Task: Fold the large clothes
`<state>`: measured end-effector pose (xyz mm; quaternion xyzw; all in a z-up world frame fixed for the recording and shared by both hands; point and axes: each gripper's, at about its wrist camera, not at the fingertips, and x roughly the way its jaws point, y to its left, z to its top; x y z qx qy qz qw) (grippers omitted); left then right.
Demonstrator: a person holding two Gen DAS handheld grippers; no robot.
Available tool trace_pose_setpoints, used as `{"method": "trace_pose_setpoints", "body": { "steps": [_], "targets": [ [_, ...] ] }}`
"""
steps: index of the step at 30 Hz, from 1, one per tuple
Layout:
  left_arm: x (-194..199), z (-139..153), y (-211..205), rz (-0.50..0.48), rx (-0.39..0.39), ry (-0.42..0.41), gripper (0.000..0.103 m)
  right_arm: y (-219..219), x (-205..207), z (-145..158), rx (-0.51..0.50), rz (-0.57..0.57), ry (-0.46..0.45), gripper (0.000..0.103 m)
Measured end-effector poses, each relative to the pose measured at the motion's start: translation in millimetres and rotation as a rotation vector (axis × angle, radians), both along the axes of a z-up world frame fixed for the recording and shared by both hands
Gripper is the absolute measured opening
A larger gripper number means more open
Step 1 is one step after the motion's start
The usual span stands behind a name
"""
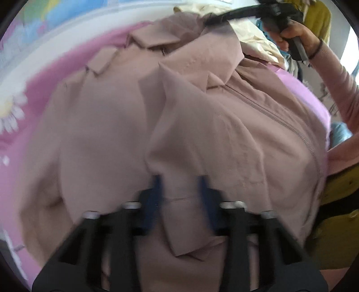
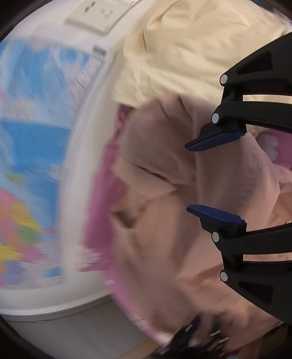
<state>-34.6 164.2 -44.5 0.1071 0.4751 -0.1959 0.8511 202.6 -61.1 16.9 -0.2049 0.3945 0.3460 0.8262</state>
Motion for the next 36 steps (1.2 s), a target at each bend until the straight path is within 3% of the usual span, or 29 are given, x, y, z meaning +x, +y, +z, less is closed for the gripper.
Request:
{"method": "trace_pose_setpoints", "body": {
  "steps": [2,6,7,10,12,13,14,15,16,19,24,28,30,32,34,36],
  "targets": [
    [3.3,2.2,3.8,0.020,0.026,-0.002,0.010,8.3,6.1,-14.8,-0.068,0.016,0.008,0.039],
    [12.6,18.9,19.7,0.075,0.112,-0.081,0.006,1.7,10.5,-20.4,-0.129,0.024,-0.005,0.040],
    [14.8,21.9,24.5,0.096,0.125,-0.096,0.006,1.6,8.8,-18.6,-0.136,0.037,-0.016,0.043],
    [26.0,25.2,36.9,0.137,0.167,-0.117,0.006,8.3,0.7,-23.4,-0.206,0.108,-0.035,0.072],
    [31.6,23.3,43.4,0.153,0.188,-0.112,0.006,10.5,-4.0,-31.5,-0.253,0.140,-0.049,0.073],
    [33.7,21.5,45.9,0.159,0.190,-0.106,0.006,15.4,-5.1,-40.9,-0.298,0.166,-0.035,0.065],
    [35.1,19.8,48.6,0.164,0.189,-0.101,0.006,16.0,-4.8,-44.6,-0.314,0.170,-0.031,0.044],
    [36.4,17.3,48.5,0.166,0.199,-0.099,0.006,17.3,-2.2,-51.1,-0.334,0.163,-0.011,0.031],
    [35.8,14.8,49.4,0.170,0.202,-0.096,0.006,17.5,-1.0,-54.1,-0.337,0.167,0.018,0.008],
    [34.8,10.6,50.1,0.178,0.207,-0.091,0.006,12.6,-6.5,-44.6,-0.290,0.179,0.007,0.003],
    [39.0,19.0,57.3,0.222,0.250,-0.139,0.003,-34.7,7.0,22.3,0.049,0.025,-0.021,0.003],
    [64.9,27.2,74.0,0.302,0.233,-0.137,0.003,-47.9,24.9,32.3,0.147,-0.069,0.007,0.003],
    [76.4,27.6,80.8,0.321,0.193,-0.115,0.003,-41.7,30.9,17.1,0.112,-0.097,0.043,0.003],
    [77.0,27.7,84.4,0.287,0.080,-0.071,0.011,-35.5,33.1,6.1,0.077,-0.118,0.052,0.003],
    [71.2,24.7,81.3,0.248,0.015,-0.025,0.057,-38.4,35.6,-2.7,0.068,-0.124,0.066,0.003],
    [59.2,22.7,71.2,0.202,0.007,-0.033,0.057,-41.3,40.6,-6.9,0.084,-0.133,0.089,0.004]
  ]
}}
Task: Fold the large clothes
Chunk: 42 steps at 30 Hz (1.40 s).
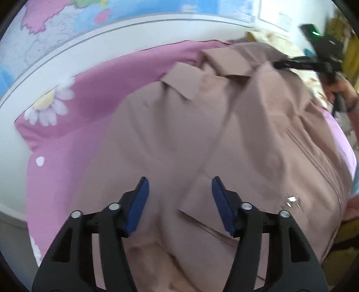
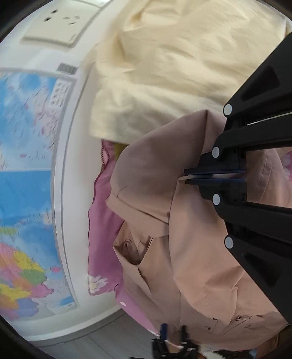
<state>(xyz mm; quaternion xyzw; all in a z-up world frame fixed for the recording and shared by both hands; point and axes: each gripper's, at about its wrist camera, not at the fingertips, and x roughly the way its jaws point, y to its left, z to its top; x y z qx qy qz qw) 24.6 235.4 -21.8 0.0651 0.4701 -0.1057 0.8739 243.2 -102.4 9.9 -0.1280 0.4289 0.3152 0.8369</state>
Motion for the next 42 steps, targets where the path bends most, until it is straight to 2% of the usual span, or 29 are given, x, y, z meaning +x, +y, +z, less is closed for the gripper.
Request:
{"method": "trace_pose_setpoints", "body": {
  "steps": [3,5,7,8,10,11,13,15,17,19,20,21,22,23,24,27,28,29,32,33,34,35,37,40,42],
  "targets": [
    [-17.5,-2.8,-16.2,-0.061,-0.012,-0.011,0.060,-3.1,-2.0,-2.9,-0.002,-0.002,0.011,0.004],
    [-19.0,-8.5,-26.8,-0.087,0.008,-0.002,0.061,-7.7,-2.8,-2.2,-0.012,0.002,0.003,0.004],
    [-13.3,-18.1,-33.9,-0.091,0.040,0.025,0.057,-7.5,-4.6,-3.3,-0.003,0.003,0.008,0.004],
    [-8.4,-22.2,-34.6,-0.087,0.051,0.034,0.050,-5.0,-5.2,-5.1,0.000,0.003,0.009,0.004],
    [-0.7,-26.7,-33.1,-0.075,0.062,0.041,0.001,-1.2,-6.3,-8.7,0.006,0.003,0.011,0.004],
    [0.7,-26.7,-32.3,-0.067,0.071,0.032,0.000,-1.8,-7.3,-8.9,0.008,0.003,0.012,0.005],
    [2.7,-19.3,-31.7,-0.029,0.138,-0.047,0.001,-3.6,-9.2,-8.8,0.018,0.007,0.015,0.005],
    [8.4,-8.3,-27.7,0.012,0.167,-0.093,0.001,-7.4,-9.4,-6.6,0.022,0.005,0.014,0.005],
    [16.6,3.0,-19.2,0.041,0.143,-0.110,0.001,-12.5,-8.4,-3.9,0.036,-0.001,0.016,0.005],
    [21.4,7.5,-12.2,0.008,0.080,-0.085,0.001,-15.6,-6.7,-3.3,0.061,-0.011,0.028,0.005],
    [22.4,7.8,-11.3,-0.012,0.063,-0.074,0.002,-15.9,-6.8,-3.8,0.062,-0.012,0.028,0.005],
    [21.2,6.2,-12.0,-0.036,0.040,-0.058,0.007,-16.0,-6.8,-4.9,0.063,-0.012,0.031,0.005],
    [19.5,2.6,-13.6,-0.058,0.014,-0.033,0.026,-16.2,-7.2,-5.5,0.064,-0.012,0.033,0.005],
    [16.0,-0.9,-16.1,-0.074,-0.001,-0.016,0.038,-16.0,-7.3,-6.6,0.063,-0.012,0.034,0.005],
    [11.9,-6.7,-20.4,-0.093,0.001,-0.001,0.057,-16.1,-7.2,-7.3,0.065,-0.012,0.036,0.005],
    [5.6,-20.5,-29.2,-0.112,0.028,0.032,0.059,-15.8,-6.3,-9.0,0.072,-0.011,0.044,0.005],
    [7.0,-25.5,-28.9,-0.108,0.030,0.052,0.069,-15.6,-6.2,-9.3,0.074,-0.009,0.045,0.006],
    [8.6,-30.6,-27.5,-0.109,0.024,0.071,0.073,-15.2,-6.4,-9.8,0.075,-0.007,0.046,0.007],
    [8.7,-37.5,-25.6,-0.109,0.004,0.092,0.074,-14.3,-7.9,-11.6,0.075,-0.001,0.048,0.008],
    [9.4,-38.0,-25.4,-0.107,0.002,0.087,0.070,-14.3,-8.2,-11.8,0.074,-0.001,0.048,0.008],
    [8.0,-38.3,-26.2,-0.109,-0.002,0.083,0.052,-14.4,-8.7,-11.9,0.074,0.000,0.048,0.008],
    [6.2,-39.5,-28.4,-0.110,0.005,0.083,0.046,-15.0,-9.0,-11.6,0.076,0.001,0.048,0.008],
    [2.9,-39.7,-33.1,-0.102,0.031,0.071,0.023,-16.6,-8.5,-11.0,0.082,-0.001,0.052,0.008],
    [-0.5,-30.0,-39.6,-0.072,0.124,-0.003,0.007,-19.0,-7.1,-9.8,0.091,-0.006,0.053,0.008],
    [4.0,-20.5,-37.3,-0.033,0.163,-0.045,0.005,-20.6,-5.9,-8.4,0.095,-0.015,0.048,0.008]
  ]
}}
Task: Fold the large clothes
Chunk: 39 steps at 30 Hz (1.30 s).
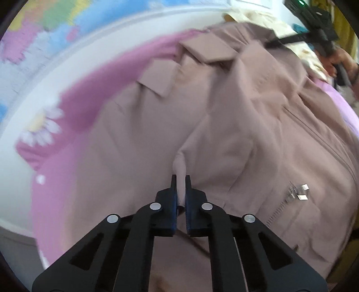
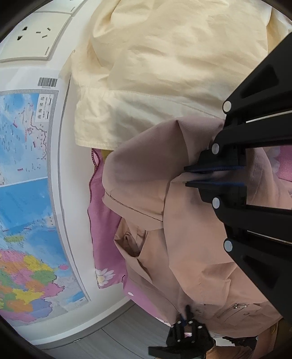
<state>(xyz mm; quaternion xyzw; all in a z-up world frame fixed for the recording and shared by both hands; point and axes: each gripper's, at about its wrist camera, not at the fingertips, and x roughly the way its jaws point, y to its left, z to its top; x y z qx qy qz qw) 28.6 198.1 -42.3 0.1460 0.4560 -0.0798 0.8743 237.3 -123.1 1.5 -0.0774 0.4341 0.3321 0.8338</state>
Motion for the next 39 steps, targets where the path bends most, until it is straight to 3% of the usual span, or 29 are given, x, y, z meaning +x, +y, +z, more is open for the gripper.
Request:
{"method": "trace_pose_setpoints", "body": {
  "steps": [2,7,9,12,17,20,21,23,25,27,30,33,39],
  "targets": [
    [12.2,7.4,6.9,0.066,0.051,-0.035,0.005,-5.8,2.2,4.4,0.026,-0.022,-0.007,0.008],
    [45.8,15.2,28.2,0.194,0.074,-0.069,0.005,-16.9,11.7,7.6,0.032,-0.093,-0.025,0.003],
    [59.5,11.8,34.0,0.218,0.070,-0.054,0.005,-19.8,15.2,4.3,0.053,-0.101,0.008,0.003],
    [71.3,-0.6,36.1,0.226,0.047,-0.007,0.009,-12.5,1.1,10.7,0.033,-0.087,-0.040,0.005],
    [68.8,-4.3,38.9,0.214,0.022,0.007,0.021,30.7,-42.9,22.8,0.049,0.059,-0.133,0.022],
    [64.3,3.6,38.9,0.213,-0.005,-0.002,0.045,68.2,-60.9,14.9,0.046,0.162,-0.118,0.023],
    [61.9,7.3,39.0,0.210,-0.021,-0.008,0.054,86.2,-66.1,7.0,0.051,0.215,-0.084,0.023],
    [56.0,14.7,39.8,0.215,-0.041,-0.029,0.059,112.2,-71.1,-6.6,0.014,0.260,-0.071,0.026],
    [47.0,23.3,43.2,0.220,-0.058,-0.048,0.072,133.3,-70.9,-23.9,-0.024,0.291,-0.043,0.028],
    [35.0,32.3,51.4,0.236,-0.077,-0.066,0.077,145.4,-63.2,-46.7,-0.095,0.265,-0.024,0.028],
    [13.4,44.2,69.5,0.269,-0.086,-0.095,0.081,135.2,-44.8,-68.5,-0.110,0.209,0.028,0.027],
    [-15.9,54.0,89.0,0.301,-0.097,-0.122,0.084,116.1,-33.1,-67.0,-0.094,0.139,0.032,0.012],
    [-71.1,42.5,121.7,0.352,-0.161,-0.093,0.087,91.9,-25.0,-63.5,-0.127,0.048,0.029,0.013]
  ]
}}
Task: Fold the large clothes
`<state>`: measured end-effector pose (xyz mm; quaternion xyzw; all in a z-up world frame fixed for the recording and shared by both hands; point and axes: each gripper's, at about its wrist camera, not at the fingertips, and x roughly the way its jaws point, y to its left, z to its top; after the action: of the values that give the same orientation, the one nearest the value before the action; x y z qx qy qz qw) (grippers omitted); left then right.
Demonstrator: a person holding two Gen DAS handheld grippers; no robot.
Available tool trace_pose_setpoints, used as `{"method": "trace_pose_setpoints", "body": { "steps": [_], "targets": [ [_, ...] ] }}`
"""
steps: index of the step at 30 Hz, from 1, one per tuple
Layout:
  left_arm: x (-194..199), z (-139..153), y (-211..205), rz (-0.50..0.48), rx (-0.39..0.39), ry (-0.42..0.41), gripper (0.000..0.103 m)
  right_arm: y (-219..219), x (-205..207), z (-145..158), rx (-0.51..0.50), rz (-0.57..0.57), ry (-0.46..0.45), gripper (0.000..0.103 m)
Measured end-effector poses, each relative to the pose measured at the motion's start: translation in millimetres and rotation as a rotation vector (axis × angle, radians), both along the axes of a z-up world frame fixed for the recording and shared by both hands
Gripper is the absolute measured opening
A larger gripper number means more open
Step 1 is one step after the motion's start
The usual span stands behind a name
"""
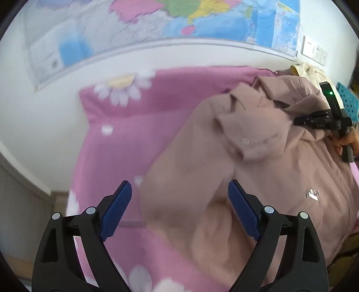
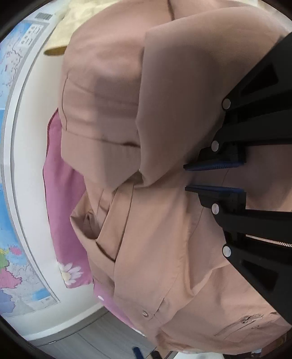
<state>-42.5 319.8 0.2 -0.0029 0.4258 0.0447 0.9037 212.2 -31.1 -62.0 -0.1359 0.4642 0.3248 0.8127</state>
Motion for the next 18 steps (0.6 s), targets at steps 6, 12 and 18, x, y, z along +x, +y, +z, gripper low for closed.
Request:
{"method": "trace_pose_setpoints", "body": {
  "steps": [6,12,18],
  "targets": [
    [-33.1,-32.8,13.3,0.016,-0.149,0.037,0.087,-1.5,-21.2,6.2,0.039,-0.009,0.002,0.042],
    [-43.1,-62.2,-7.2,-0.005,-0.142,0.073,0.084,-0.6,-48.9,21.0,0.115,0.015,0.006,0.052],
    [-36.2,-62.5,-12.2,0.107,0.051,0.090,0.012,-6.9,-68.1,23.6,0.176,0.010,0.025,0.057]
  ]
}}
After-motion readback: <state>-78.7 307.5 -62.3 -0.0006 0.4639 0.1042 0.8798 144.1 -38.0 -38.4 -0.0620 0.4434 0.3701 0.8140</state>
